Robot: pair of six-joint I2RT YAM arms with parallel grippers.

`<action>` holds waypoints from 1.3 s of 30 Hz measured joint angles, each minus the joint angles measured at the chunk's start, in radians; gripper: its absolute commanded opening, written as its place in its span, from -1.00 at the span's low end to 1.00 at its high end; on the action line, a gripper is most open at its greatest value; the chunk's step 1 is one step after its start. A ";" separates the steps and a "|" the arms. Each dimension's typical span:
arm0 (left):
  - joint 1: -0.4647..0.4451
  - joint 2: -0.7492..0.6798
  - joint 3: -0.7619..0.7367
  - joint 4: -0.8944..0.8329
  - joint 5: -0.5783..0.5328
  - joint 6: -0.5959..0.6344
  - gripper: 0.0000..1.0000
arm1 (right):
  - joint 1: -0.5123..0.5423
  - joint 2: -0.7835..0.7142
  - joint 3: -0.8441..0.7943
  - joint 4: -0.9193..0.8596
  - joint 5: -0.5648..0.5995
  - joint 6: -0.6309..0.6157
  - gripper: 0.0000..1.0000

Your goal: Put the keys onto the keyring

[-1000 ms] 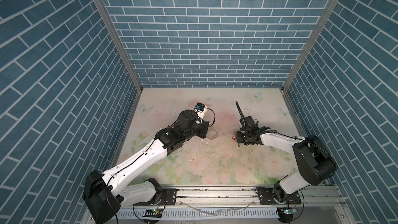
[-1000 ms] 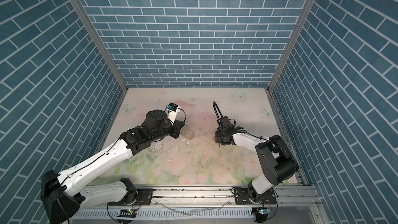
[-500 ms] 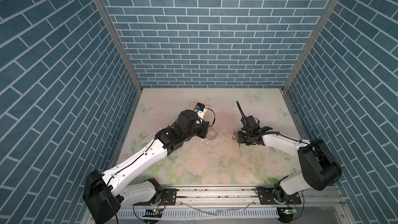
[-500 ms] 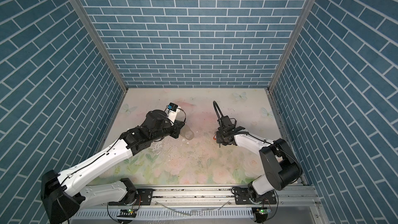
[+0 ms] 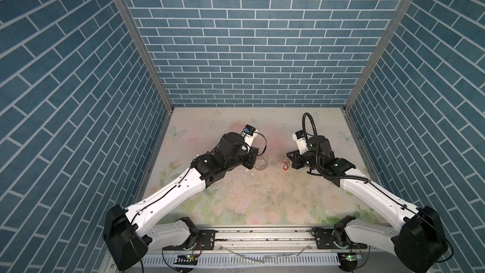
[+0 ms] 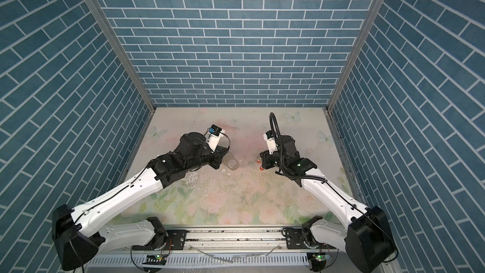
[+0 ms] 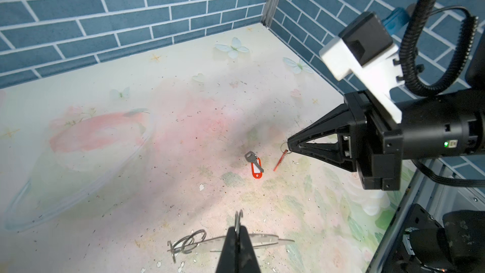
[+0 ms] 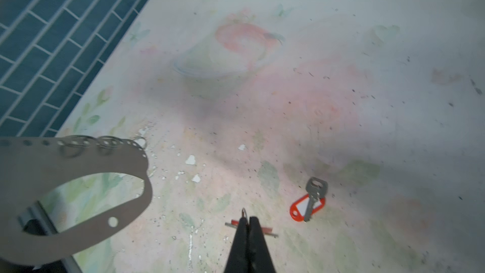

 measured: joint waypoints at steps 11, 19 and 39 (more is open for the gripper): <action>-0.086 0.087 0.103 -0.043 0.037 0.089 -1.00 | 0.000 -0.017 0.014 0.098 -0.286 -0.090 -1.00; -0.099 0.122 0.154 -0.087 0.004 0.094 -1.00 | 0.000 -0.023 0.042 0.109 -0.403 -0.135 -1.00; -0.126 0.143 0.166 -0.106 -0.010 0.111 -1.00 | 0.000 -0.034 0.088 0.124 -0.486 -0.143 -1.00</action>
